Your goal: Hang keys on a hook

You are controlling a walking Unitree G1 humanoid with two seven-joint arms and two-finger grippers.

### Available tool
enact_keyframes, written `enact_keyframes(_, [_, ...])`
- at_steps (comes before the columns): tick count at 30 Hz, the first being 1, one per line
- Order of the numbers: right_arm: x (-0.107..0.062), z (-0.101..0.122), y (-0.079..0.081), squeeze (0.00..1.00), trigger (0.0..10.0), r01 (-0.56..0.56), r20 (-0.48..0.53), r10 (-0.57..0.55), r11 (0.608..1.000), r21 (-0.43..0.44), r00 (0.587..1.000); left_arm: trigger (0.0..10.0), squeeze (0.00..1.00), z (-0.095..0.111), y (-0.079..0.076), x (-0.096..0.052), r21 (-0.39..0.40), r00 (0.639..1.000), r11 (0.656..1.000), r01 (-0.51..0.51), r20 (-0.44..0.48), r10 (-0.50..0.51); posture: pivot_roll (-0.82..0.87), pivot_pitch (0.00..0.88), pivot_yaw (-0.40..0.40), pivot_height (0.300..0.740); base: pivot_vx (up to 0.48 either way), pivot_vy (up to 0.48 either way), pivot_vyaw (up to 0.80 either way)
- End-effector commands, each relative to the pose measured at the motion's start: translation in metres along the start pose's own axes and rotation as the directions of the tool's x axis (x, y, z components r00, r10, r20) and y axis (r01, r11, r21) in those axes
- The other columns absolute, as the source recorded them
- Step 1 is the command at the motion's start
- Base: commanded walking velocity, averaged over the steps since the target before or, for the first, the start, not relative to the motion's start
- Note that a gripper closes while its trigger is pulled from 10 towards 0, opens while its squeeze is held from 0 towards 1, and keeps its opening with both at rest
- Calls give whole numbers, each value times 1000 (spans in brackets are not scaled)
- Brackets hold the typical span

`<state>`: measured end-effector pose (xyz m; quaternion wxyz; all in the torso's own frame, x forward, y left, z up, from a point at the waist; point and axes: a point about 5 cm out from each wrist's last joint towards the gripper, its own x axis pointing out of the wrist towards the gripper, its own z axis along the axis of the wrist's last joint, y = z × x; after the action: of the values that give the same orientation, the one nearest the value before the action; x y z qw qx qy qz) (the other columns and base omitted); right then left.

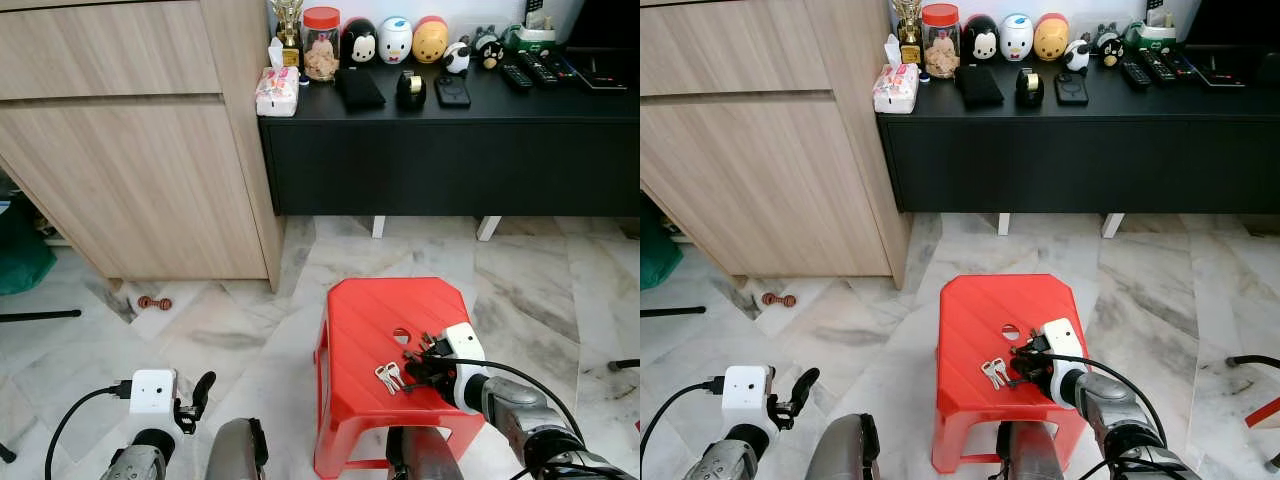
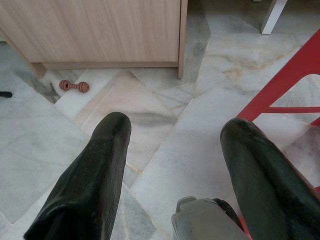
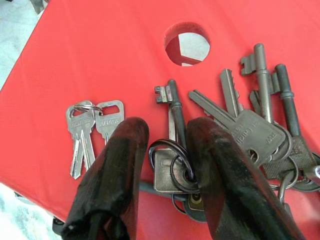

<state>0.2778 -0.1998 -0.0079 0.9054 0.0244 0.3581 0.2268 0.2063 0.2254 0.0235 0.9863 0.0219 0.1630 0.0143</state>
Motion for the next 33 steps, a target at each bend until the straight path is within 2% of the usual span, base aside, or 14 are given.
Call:
enact_keyframes(1, [0,-10,2,0,10000,-1,-32,2,1000,14,999,10000,0,2,2,-1,9,1000,1000,-1,1,1,36,97,-2,600,0,0,0])
enact_keyframes(2, [0,-10,2,0,9098,-3,-32,4,1000,15,999,10000,0,2,2,-1,9,1000,1000,-1,1,1,35,96,-2,600,0,0,0])
enact_keyframes(3, [0,-10,2,0,4431,-3,-33,3,1000,15,999,10000,0,2,2,-1,9,1000,1000,-1,1,1,35,97,-1,600,0,0,0])
enact_keyframes(4, [0,-10,2,0,3294,-3,-33,3,1000,16,999,10000,0,2,2,-1,9,1000,1000,-1,1,1,35,97,-1,600,0,0,0])
enact_keyframes(5, [0,-10,2,0,3294,-2,-33,3,1000,16,999,10000,0,2,2,-1,9,1000,1000,0,1,0,35,97,-1,600,0,0,0])
enact_keyframes(7, [0,-10,2,0,1176,-2,-33,2,1000,17,999,10000,0,2,2,0,9,1000,1000,0,0,0,35,97,-1,600,0,0,0])
enact_keyframes(8, [0,-10,2,0,1176,-1,-33,1,1000,18,999,10000,0,2,2,0,9,1000,1000,-1,0,1,35,98,-1,600,0,0,0])
enact_keyframes(9, [0,-10,2,0,0,-2,-32,2,1000,19,999,10000,0,2,3,0,9,1000,1000,-1,0,1,35,97,-1,600,0,0,0])
enact_keyframes(20, [1,-5,1,0,0,20,7,-21,1000,22,1000,10000,0,2,3,1,12,1000,1000,-4,0,4,36,94,-2,600,0,0,0])
enact_keyframes(26, [0,21,-2,0,0,69,185,-76,997,40,980,10000,0,2,3,4,13,1000,1000,-8,1,8,28,83,-4,600,0,0,0])
enact_keyframes(27, [0,32,0,0,0,72,270,-83,996,49,959,10000,0,3,2,6,13,1000,1000,-10,3,9,27,78,-5,600,0,0,0])
enact_keyframes(28, [0,32,0,0,0,72,270,-83,996,49,959,10000,0,3,2,6,13,1000,1000,-10,3,9,27,78,-5,600,0,0,0])
enact_keyframes(31, [-5,56,7,0,0,97,464,-115,993,61,878,10000,0,6,2,12,15,1000,1000,-18,15,17,13,50,-7,600,0,0,0])
enact_keyframes(33, [-5,58,8,0,0,94,476,-110,994,57,873,10000,0,6,2,12,15,1000,1000,-18,15,18,13,50,-7,600,0,0,0])
